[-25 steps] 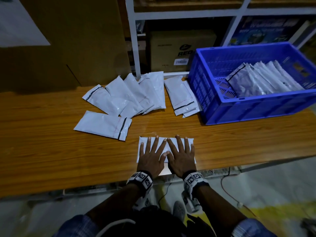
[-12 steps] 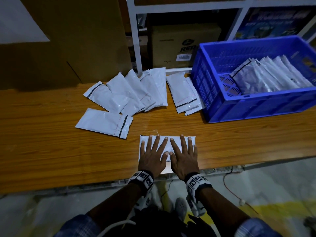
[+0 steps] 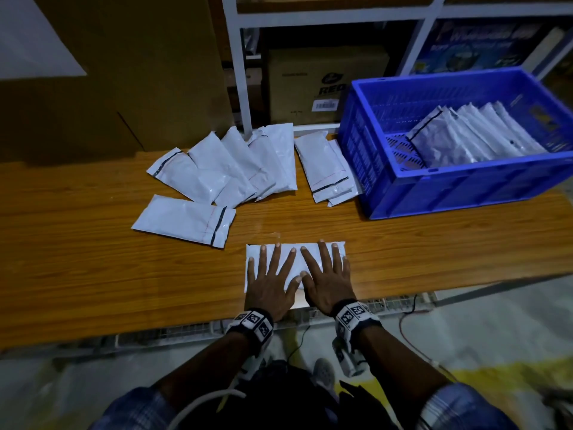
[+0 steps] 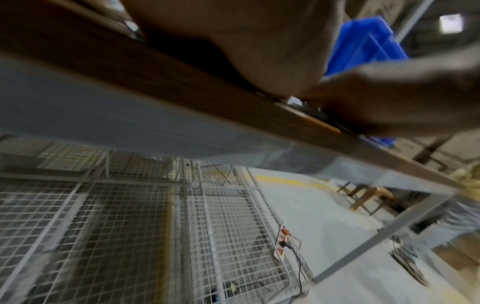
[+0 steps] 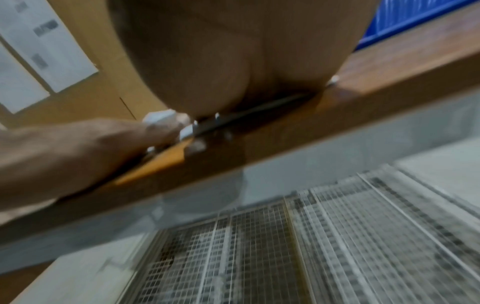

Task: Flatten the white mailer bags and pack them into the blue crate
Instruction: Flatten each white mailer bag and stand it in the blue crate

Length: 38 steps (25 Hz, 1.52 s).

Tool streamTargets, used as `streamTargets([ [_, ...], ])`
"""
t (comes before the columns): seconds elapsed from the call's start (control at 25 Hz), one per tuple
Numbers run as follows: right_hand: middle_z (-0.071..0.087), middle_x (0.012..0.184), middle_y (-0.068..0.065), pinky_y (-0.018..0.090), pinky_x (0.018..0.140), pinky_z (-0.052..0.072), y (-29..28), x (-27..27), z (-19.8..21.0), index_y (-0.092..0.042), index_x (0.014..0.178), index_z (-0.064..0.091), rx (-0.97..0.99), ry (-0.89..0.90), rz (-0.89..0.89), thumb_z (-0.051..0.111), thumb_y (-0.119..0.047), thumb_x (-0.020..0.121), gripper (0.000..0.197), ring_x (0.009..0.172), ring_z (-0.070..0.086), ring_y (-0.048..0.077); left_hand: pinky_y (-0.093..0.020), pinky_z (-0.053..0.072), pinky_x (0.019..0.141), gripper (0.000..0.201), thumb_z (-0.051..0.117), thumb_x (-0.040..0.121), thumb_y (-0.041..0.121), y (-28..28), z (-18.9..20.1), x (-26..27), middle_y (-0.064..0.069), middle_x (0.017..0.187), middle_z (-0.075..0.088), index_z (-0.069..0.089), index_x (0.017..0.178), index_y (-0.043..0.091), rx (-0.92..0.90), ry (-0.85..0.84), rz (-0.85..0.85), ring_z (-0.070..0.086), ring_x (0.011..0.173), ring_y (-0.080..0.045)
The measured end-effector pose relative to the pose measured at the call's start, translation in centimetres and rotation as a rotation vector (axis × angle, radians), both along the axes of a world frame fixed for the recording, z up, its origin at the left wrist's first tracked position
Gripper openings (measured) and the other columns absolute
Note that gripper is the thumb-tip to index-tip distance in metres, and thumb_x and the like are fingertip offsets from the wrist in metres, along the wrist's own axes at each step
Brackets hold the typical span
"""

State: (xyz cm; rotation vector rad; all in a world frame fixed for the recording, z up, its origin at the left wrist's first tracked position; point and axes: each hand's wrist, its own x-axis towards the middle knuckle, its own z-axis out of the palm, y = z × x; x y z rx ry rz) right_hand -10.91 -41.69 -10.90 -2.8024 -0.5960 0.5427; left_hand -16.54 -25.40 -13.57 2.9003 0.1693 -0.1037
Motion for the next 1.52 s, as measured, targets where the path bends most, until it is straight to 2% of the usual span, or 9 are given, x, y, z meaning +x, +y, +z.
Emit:
streamTargets([
  [0.16, -0.025, 0.161, -0.003, 0.056, 0.116, -0.014, 0.2, 0.3, 1.4, -0.044, 0.153, -0.003, -0.006, -0.091, 0.051, 0.014, -0.051, 0.102, 0.054, 0.146, -0.027, 0.03, -0.054, 0.0, 0.122, 0.063, 0.021, 0.1, 0.058, 0.1, 0.1, -0.2, 0.005, 0.168, -0.006, 0.004, 0.159, 0.039, -0.017, 0.034, -0.005, -0.011, 0.154, -0.023],
  [0.4, -0.009, 0.165, -0.002, 0.058, 0.118, -0.002, 1.4, -1.4, -1.0, -0.04, 0.156, 0.002, 0.008, -0.172, 0.038, 0.022, -0.045, 0.102, 0.057, 0.151, -0.014, 0.028, -0.053, 0.002, 0.122, 0.067, 0.022, 0.102, 0.041, 0.8, 0.4, -0.1, 0.006, 0.165, -0.019, -0.011, 0.159, 0.028, -0.056, 0.084, -0.004, -0.021, 0.151, -0.019],
  [0.6, -0.016, 0.163, -0.005, 0.054, 0.118, -0.011, 1.1, -0.4, -1.0, -0.044, 0.154, -0.003, -0.017, -0.117, 0.064, 0.014, -0.053, 0.102, 0.056, 0.149, -0.022, 0.025, -0.052, -0.013, 0.121, 0.06, 0.009, 0.102, 0.058, 0.9, 0.9, 0.6, 0.006, 0.166, -0.017, -0.002, 0.158, 0.039, -0.019, 0.05, 0.002, -0.02, 0.152, -0.022],
  [0.72, -0.022, 0.161, -0.007, 0.051, 0.116, -0.018, 1.0, 0.3, -1.0, -0.046, 0.153, -0.007, 0.003, -0.021, 0.082, 0.006, -0.057, 0.098, 0.057, 0.146, -0.029, 0.023, -0.052, -0.012, 0.121, 0.062, 0.002, 0.099, 0.062, 0.8, 1.0, 1.0, 0.01, 0.164, -0.022, -0.008, 0.157, 0.041, -0.023, 0.091, -0.045, -0.023, 0.151, -0.021],
  [0.88, -0.016, 0.163, -0.007, 0.05, 0.118, -0.012, 0.5, 1.9, 0.6, -0.041, 0.155, 0.001, 0.046, 0.119, 0.073, 0.034, -0.043, 0.098, 0.065, 0.148, -0.024, 0.022, -0.053, -0.009, 0.121, 0.067, 0.011, 0.1, 0.064, 0.7, 0.4, 1.0, 0.009, 0.166, -0.016, -0.007, 0.158, 0.037, -0.014, 0.102, -0.035, -0.021, 0.152, -0.019],
  [1.0, -0.016, 0.163, -0.004, 0.05, 0.119, -0.006, 0.0, 1.5, 1.3, -0.041, 0.155, 0.003, 0.097, -0.003, 0.019, 0.029, -0.044, 0.101, 0.06, 0.149, -0.018, 0.025, -0.054, -0.005, 0.121, 0.065, 0.011, 0.1, 0.064, 0.7, 0.4, 1.1, 0.009, 0.167, -0.011, -0.003, 0.158, 0.039, -0.013, 0.091, -0.026, -0.013, 0.154, -0.02],
  [1.2, -0.018, 0.163, -0.003, 0.053, 0.119, -0.005, 0.0, -0.1, -1.2, -0.045, 0.154, -0.002, 0.043, -0.126, 0.036, 0.02, -0.051, 0.102, 0.057, 0.149, -0.019, 0.026, -0.049, -0.014, 0.121, 0.061, -0.004, 0.097, 0.06, 1.0, 0.8, 1.2, 0.012, 0.163, -0.023, -0.014, 0.154, 0.043, -0.049, 0.114, -0.048, -0.018, 0.152, -0.02],
  [1.4, -0.016, 0.164, -0.002, 0.052, 0.118, -0.007, 0.1, 0.2, -1.3, -0.045, 0.154, 0.0, 0.043, -0.112, 0.02, 0.019, -0.052, 0.101, 0.057, 0.15, -0.018, 0.025, -0.055, -0.007, 0.121, 0.066, 0.022, 0.101, 0.064, 1.2, 0.9, 0.6, 0.005, 0.167, -0.012, 0.0, 0.158, 0.04, 0.037, 0.023, -0.069, -0.016, 0.153, -0.024],
  [1.52, -0.025, 0.161, -0.005, 0.053, 0.117, -0.011, 0.0, 0.7, -1.2, -0.047, 0.152, -0.008, 0.03, -0.04, 0.038, 0.016, -0.053, 0.101, 0.057, 0.147, -0.026, 0.023, -0.056, 0.001, 0.121, 0.067, 0.019, 0.099, 0.066, 0.7, 0.3, 0.0, 0.006, 0.167, -0.009, 0.001, 0.158, 0.041, 0.01, 0.048, -0.067, -0.016, 0.153, -0.023],
])
